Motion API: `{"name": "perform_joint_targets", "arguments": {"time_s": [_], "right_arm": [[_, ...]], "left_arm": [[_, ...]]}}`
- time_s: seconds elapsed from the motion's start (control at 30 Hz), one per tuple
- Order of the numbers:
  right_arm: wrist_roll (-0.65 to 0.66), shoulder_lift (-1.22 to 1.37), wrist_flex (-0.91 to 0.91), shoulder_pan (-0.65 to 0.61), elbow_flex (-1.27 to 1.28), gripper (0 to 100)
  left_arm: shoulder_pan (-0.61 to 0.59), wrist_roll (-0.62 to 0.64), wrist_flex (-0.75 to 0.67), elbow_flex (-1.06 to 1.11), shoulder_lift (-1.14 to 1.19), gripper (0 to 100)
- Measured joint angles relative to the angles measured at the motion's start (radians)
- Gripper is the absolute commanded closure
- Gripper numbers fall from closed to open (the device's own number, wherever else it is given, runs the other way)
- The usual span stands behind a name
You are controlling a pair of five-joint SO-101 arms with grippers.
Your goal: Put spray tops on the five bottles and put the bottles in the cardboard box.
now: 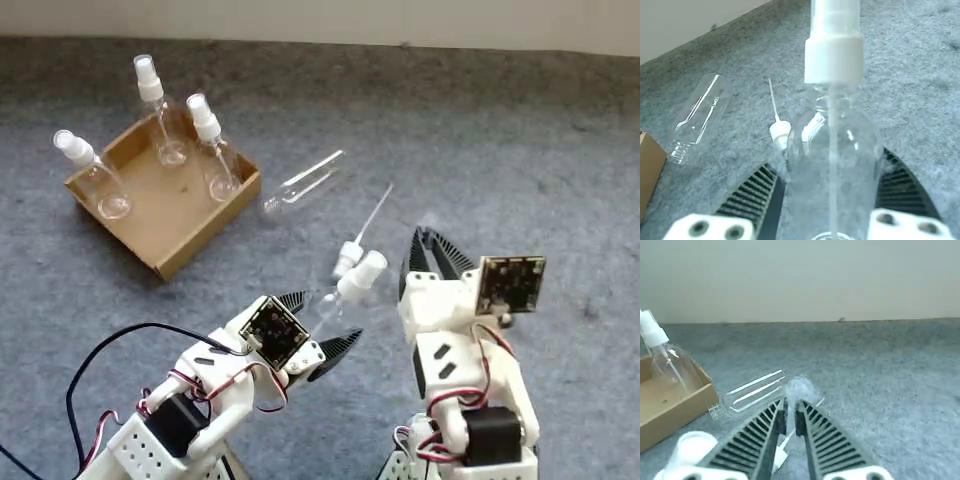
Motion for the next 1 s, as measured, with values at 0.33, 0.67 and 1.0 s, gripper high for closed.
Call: {"name": "perform_joint_targets", "arguments": {"time_s": [0.33, 0.67, 1.0], "right_arm": [[0.000, 0.000, -0.098, -0.017, 0.114, 98.4], [0.000, -0.005, 0.157, -0.221, -0.083, 98.4], [0.000, -0.011, 0.235, -0.236, -0.186, 98.4]], "left_arm": [[0.000, 0.000, 0.000, 0.000, 0.000, 84], [-0.006, 0.002, 0.000, 0.000, 0.000, 84], [-0.006, 0.000, 0.000, 0.000, 0.000, 84]]}}
